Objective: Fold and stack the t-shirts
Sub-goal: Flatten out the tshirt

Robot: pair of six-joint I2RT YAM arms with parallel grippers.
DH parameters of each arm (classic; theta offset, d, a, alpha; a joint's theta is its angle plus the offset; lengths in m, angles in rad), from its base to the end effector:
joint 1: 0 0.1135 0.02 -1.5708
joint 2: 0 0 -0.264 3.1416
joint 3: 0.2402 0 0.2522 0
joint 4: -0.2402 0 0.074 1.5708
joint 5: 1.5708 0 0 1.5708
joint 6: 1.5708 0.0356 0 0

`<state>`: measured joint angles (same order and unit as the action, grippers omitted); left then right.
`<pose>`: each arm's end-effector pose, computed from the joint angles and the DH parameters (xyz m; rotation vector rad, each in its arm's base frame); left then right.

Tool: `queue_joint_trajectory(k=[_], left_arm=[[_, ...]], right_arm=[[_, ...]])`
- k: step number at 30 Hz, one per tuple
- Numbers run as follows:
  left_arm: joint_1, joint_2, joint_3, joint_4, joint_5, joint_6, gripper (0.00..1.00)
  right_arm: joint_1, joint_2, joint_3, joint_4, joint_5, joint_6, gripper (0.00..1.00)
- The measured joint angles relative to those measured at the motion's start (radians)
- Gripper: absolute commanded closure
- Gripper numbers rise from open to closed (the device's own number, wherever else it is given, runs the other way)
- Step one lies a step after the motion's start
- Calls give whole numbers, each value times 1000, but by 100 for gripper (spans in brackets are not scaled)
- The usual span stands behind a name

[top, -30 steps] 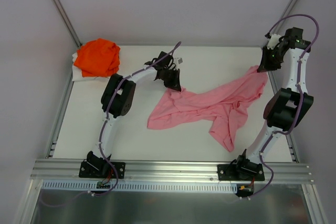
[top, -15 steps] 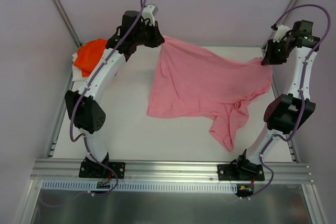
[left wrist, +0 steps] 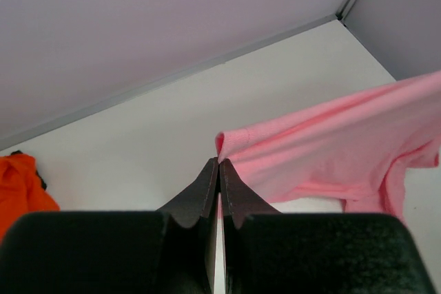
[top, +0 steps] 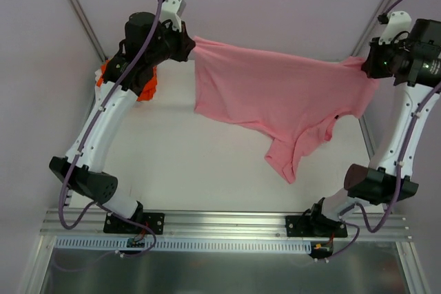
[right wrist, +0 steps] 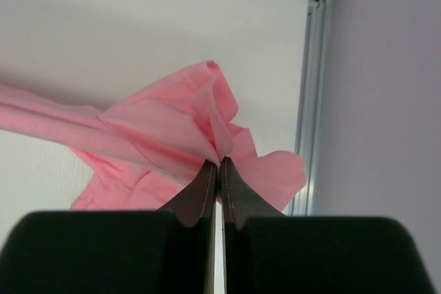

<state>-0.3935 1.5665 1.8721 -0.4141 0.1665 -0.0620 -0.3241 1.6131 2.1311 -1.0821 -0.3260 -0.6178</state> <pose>0.3144 -0.1369 0.4966 0.4050 1.6518 -0.4813 0.2931 -0.0864 0.4931 -0.4956 2.0503 -0.2170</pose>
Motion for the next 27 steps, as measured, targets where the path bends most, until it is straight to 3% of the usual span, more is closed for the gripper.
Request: queue_joint_trajectory(k=[12,27], left_arm=[[-7,-392,-20,-72,-122,103,100],[-7,-713,-14,-319,-87,43,100]], right_arm=[[-2,-440,-51,47,92,-3,100],[-2,-762,42,-146,235,-8,100]])
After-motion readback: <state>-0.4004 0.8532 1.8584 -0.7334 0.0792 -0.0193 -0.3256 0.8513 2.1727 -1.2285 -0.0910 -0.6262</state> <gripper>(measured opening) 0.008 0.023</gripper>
